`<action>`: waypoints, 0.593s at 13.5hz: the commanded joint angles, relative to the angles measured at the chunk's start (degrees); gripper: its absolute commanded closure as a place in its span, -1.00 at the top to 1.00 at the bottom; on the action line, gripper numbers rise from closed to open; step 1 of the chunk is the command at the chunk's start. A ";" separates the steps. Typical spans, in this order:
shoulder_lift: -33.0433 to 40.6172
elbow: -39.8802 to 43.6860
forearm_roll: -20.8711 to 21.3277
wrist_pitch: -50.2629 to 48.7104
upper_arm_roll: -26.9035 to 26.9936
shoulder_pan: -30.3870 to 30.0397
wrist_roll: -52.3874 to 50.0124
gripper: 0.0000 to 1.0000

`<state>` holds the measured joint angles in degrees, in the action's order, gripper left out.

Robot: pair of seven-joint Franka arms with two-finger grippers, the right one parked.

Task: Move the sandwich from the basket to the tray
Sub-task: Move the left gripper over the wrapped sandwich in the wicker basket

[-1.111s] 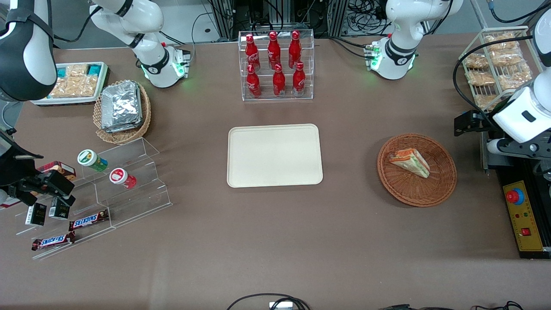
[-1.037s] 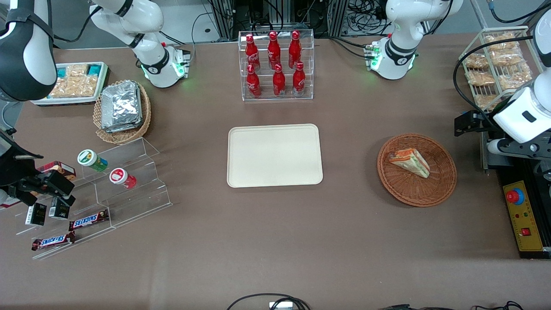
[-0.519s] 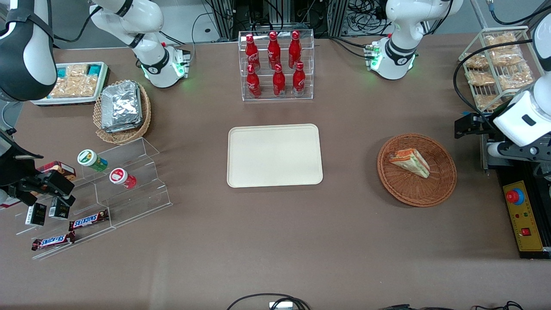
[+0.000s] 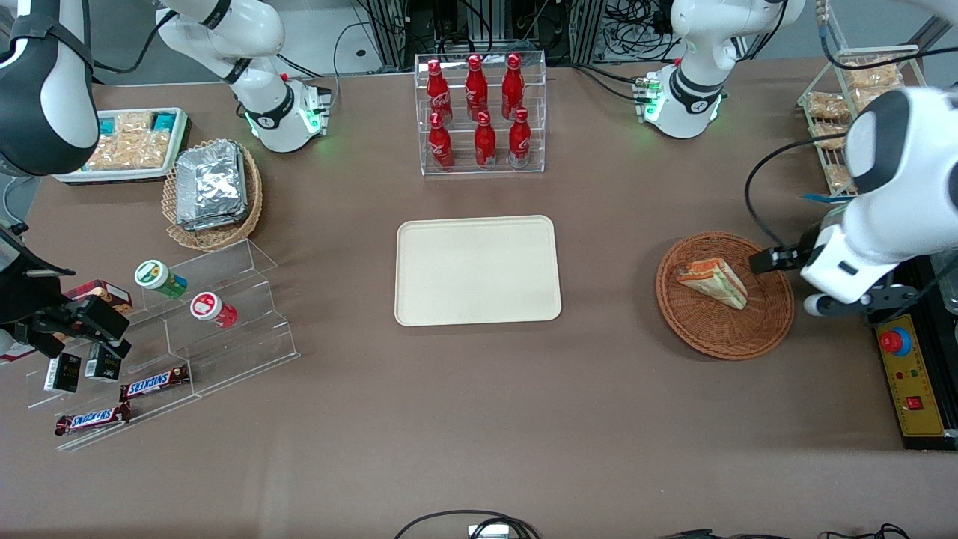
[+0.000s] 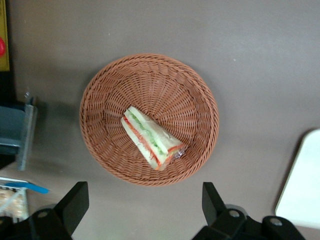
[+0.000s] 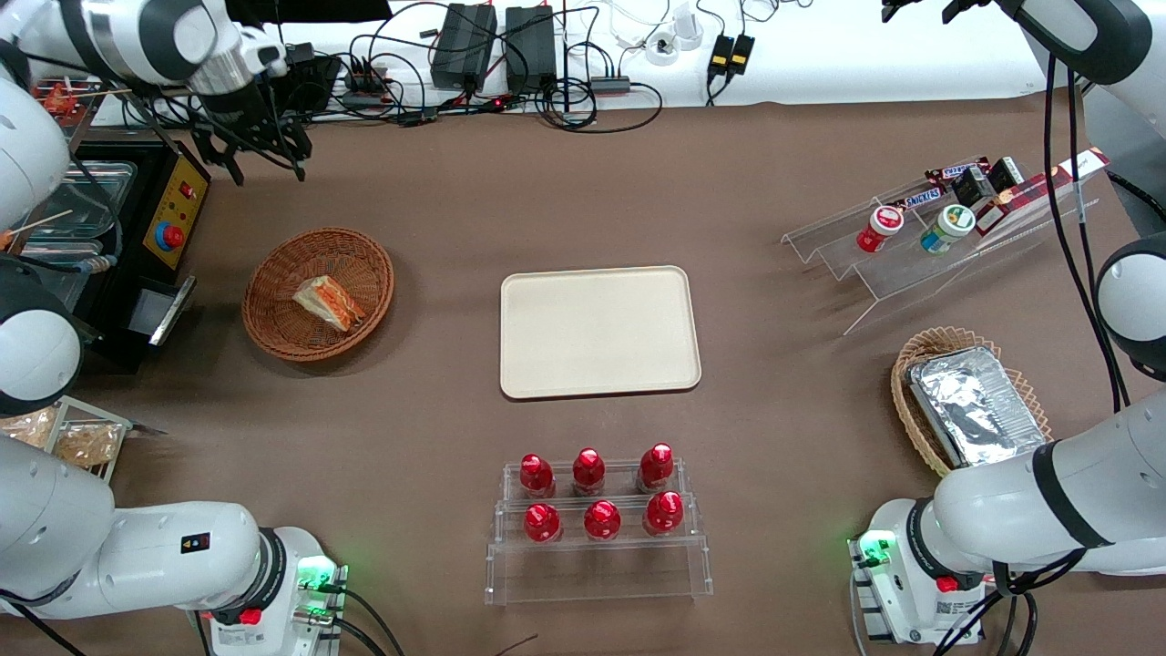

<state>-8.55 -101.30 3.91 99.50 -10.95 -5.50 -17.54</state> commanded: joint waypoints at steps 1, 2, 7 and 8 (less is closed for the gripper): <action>4.33 -10.30 0.75 8.23 -0.21 -0.03 -11.25 1.00; 4.51 -12.85 0.75 11.04 -0.21 -0.03 -16.34 1.00; 4.68 -24.98 1.45 26.51 -0.30 1.64 -34.65 1.00; 4.60 -26.31 1.45 28.02 -0.30 1.64 -36.24 1.00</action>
<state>-6.68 -122.67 4.46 123.86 -11.23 -3.98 -49.56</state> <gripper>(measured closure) 0.000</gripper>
